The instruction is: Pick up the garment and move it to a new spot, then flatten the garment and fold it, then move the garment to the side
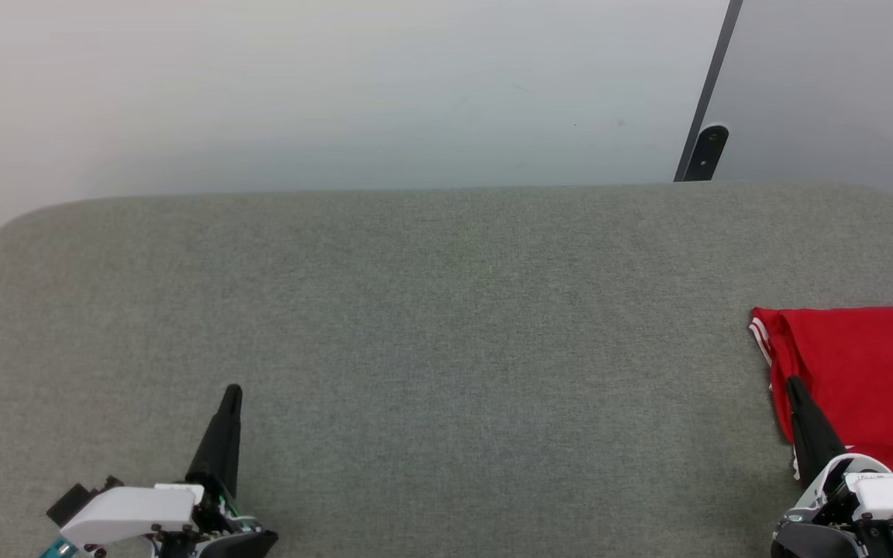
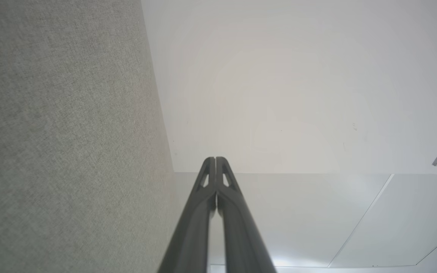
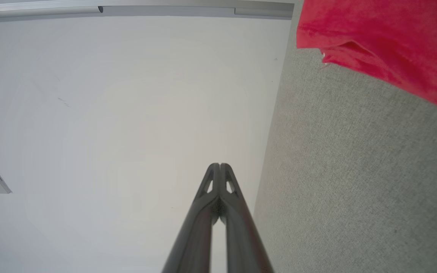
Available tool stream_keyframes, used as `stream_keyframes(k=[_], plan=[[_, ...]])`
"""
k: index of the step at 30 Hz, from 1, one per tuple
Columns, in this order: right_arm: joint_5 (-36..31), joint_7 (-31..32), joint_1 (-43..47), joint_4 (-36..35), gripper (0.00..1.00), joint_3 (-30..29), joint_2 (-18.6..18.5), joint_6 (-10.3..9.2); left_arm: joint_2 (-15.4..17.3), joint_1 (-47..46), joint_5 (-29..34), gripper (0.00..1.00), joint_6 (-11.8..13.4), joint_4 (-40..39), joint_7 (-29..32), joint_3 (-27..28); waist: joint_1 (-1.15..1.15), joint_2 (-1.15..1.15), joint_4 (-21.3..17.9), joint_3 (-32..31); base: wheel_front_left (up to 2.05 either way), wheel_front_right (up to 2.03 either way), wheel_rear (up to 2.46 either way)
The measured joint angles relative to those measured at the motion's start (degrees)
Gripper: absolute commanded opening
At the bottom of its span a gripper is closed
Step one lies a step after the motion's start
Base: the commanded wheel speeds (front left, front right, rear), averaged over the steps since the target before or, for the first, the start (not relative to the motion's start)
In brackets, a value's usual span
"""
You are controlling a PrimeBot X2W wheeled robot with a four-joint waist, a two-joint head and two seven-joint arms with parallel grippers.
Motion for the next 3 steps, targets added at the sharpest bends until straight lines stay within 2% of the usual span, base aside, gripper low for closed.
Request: stream_keyframes(k=[3], plan=[[0.0,0.0,0.0,0.0,0.0,0.0,0.0,0.0,0.0,0.0,0.0,0.0,0.0,0.0,0.0,0.0,0.0,0.0,0.0,0.0,0.0,0.0,0.0]])
